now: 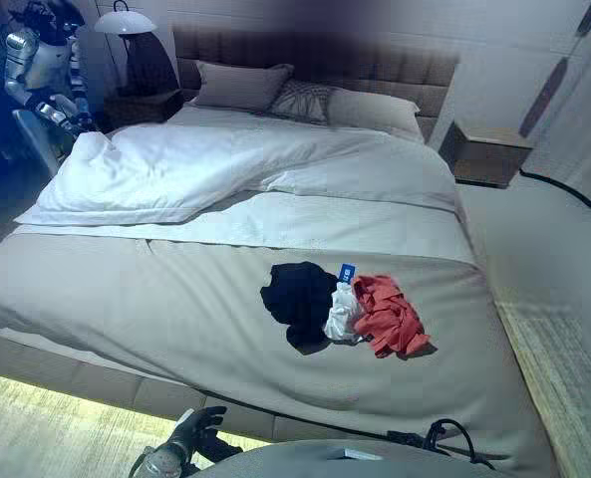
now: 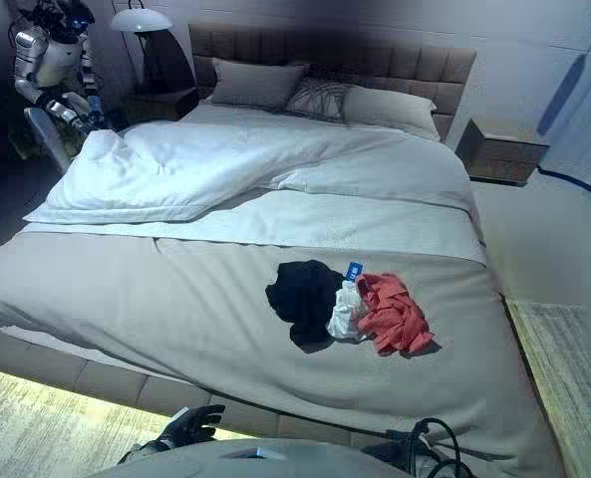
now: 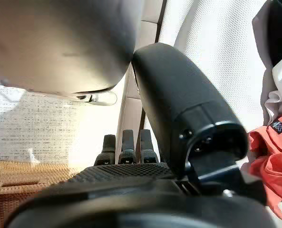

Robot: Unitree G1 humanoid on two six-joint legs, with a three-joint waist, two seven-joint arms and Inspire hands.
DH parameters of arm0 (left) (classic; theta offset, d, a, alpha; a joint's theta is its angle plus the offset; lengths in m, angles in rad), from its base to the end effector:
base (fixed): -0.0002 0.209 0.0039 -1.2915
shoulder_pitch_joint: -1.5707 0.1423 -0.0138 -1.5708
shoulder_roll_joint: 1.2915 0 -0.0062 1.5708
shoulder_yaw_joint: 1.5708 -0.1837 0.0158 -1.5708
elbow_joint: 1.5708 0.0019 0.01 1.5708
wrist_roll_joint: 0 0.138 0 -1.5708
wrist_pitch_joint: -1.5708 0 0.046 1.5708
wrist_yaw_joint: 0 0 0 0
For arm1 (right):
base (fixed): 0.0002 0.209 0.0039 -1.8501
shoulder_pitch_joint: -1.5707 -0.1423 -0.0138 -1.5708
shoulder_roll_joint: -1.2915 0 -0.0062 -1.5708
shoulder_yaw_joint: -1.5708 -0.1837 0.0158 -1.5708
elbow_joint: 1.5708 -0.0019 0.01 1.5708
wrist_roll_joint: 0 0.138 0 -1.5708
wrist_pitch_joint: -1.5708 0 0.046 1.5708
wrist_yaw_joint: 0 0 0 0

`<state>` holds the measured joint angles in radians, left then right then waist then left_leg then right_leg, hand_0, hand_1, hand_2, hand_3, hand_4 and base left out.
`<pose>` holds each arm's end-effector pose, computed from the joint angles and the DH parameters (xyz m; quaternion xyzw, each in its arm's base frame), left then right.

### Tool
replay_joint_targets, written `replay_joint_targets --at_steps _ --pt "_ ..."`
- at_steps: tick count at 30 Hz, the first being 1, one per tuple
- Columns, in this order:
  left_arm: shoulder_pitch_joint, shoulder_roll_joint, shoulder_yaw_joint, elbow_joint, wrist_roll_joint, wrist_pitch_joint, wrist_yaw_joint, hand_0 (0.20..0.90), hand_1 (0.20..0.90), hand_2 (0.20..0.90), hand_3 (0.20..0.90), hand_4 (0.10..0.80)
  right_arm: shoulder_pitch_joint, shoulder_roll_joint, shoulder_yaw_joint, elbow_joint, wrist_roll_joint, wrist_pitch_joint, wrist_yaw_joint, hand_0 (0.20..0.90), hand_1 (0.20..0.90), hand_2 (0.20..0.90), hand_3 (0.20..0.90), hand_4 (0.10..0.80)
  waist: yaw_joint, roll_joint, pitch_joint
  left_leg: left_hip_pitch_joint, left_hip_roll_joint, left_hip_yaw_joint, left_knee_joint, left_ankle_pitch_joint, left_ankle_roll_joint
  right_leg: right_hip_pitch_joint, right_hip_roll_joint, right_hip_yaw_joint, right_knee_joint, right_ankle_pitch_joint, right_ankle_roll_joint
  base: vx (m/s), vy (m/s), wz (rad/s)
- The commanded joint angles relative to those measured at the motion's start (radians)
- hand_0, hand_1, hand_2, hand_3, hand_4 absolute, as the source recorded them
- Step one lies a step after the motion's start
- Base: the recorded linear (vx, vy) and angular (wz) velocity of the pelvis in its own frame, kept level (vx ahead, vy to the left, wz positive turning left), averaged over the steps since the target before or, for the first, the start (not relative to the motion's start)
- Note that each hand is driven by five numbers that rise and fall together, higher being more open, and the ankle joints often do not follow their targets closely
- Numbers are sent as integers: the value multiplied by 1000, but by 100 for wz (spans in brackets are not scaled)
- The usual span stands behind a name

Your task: Pick up the clothes from the bed and place them into the basket

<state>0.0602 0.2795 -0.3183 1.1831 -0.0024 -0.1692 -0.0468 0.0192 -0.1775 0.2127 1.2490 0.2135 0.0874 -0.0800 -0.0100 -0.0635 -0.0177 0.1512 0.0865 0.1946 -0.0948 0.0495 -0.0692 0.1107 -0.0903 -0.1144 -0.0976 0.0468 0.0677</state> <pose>0.0611 0.2222 -0.1145 0.1772 0.5242 -0.0878 0.8283 0.0563 -0.1994 -0.1239 -0.0701 0.6268 -0.0631 0.7735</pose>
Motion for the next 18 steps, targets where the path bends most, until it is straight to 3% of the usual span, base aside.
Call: replay_joint_targets --at_steps 1,10,18 --pt "-90 -52 -26 7 -27 -26 -38 900 900 900 900 800 -46 -17 42 65 -15 17 -12 900 900 900 900 800 -8 42 56 15 -37 11 8 -89 46 24 3 -18 37 -19 43 0 0 0" --pt "-83 -47 -20 18 -17 -16 -3 900 900 900 900 800 -43 -28 -12 68 61 -35 -97 900 900 900 900 800 -14 44 62 18 -37 24 8 -89 51 20 2 -15 42 -17 45 26 -14 0" --pt "-64 16 -9 4 10 -1 -6 900 900 900 900 800 -56 -114 -88 51 58 -92 -183 900 900 900 900 800 1 29 84 16 -33 31 8 -86 53 10 -1 -19 47 -8 54 70 -104 -1"
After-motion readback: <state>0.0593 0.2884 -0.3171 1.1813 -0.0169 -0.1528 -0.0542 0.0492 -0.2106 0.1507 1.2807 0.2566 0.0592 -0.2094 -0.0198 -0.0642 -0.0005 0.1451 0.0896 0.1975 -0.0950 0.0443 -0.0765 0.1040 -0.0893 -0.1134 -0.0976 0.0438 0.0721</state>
